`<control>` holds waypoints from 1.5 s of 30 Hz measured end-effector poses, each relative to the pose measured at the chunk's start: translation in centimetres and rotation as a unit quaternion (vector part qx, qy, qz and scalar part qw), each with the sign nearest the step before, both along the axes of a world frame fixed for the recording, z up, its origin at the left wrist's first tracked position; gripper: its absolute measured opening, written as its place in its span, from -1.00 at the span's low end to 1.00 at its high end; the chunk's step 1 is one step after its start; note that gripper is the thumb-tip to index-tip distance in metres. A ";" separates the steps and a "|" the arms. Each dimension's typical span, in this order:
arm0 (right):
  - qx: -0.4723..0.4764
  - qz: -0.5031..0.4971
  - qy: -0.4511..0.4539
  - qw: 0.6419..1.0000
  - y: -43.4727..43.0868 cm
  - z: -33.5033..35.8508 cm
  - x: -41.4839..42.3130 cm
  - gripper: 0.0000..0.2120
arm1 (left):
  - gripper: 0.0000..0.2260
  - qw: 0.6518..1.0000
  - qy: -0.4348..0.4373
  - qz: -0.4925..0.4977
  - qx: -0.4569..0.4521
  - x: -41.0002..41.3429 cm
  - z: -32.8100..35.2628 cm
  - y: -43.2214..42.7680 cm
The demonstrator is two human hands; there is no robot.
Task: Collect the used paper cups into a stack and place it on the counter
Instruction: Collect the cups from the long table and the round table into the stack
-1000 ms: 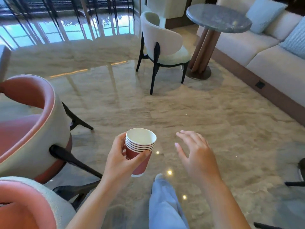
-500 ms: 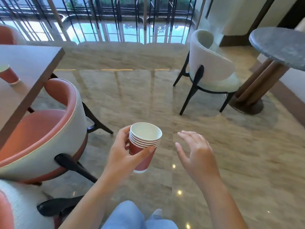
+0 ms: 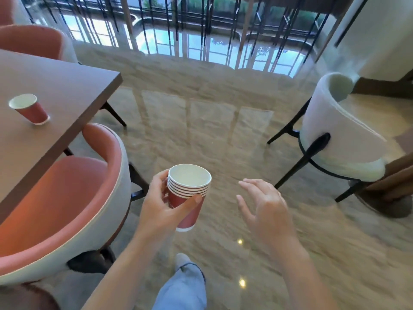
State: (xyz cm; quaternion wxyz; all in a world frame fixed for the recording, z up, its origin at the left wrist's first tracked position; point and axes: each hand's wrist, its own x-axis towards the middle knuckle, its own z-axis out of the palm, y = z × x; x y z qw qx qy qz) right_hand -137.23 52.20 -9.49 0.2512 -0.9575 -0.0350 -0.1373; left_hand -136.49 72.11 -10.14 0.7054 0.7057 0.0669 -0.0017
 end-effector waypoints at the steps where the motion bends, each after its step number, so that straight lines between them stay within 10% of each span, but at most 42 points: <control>1: -0.004 0.008 -0.006 1.000 0.4 0.4 2.2 -0.75 | -0.33 1.000 -0.003 0.005 -0.004 2.0 0.1 0.2; 28: -0.013 0.281 -0.024 0.959 8.0 1.6 47.4 -0.75 | -0.35 0.971 0.004 0.225 0.078 36.9 1.8 5.0; 45: -0.030 0.472 0.007 0.881 26.0 1.8 55.6 -0.77 | -0.39 0.890 -0.001 0.445 0.101 38.3 1.0 18.0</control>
